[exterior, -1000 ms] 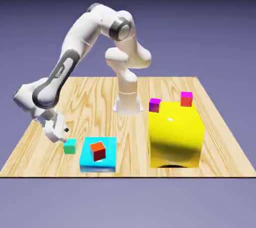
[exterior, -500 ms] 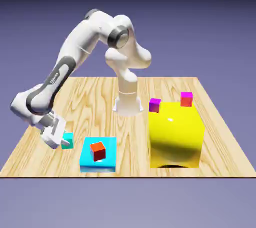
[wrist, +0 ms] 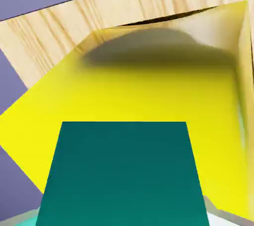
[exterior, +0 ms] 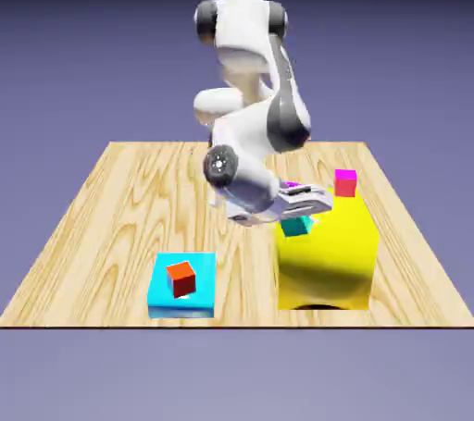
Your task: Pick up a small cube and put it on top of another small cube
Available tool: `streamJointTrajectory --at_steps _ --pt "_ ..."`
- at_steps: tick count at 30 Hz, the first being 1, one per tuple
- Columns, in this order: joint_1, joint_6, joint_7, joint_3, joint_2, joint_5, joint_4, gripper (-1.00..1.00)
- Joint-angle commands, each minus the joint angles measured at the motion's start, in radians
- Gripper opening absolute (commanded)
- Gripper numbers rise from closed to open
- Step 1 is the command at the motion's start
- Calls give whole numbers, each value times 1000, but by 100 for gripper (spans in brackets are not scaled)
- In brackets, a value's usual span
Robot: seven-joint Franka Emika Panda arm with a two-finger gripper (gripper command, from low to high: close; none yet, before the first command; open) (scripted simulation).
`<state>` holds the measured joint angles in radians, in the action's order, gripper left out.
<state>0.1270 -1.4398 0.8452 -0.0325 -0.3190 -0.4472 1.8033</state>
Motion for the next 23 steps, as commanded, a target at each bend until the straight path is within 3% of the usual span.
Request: streamJointTrajectory --at_steps 1,12,20,21,23 --pt "16 20 1 -36 13 45 2 -100" --pt "184 215 5 -400 159 473 9 -100" --pt "176 47 -15 -394 218 460 231 -100" --pt "176 47 -15 -394 218 460 231 100" --pt "177 74 -12 -395 208 462 195 100"
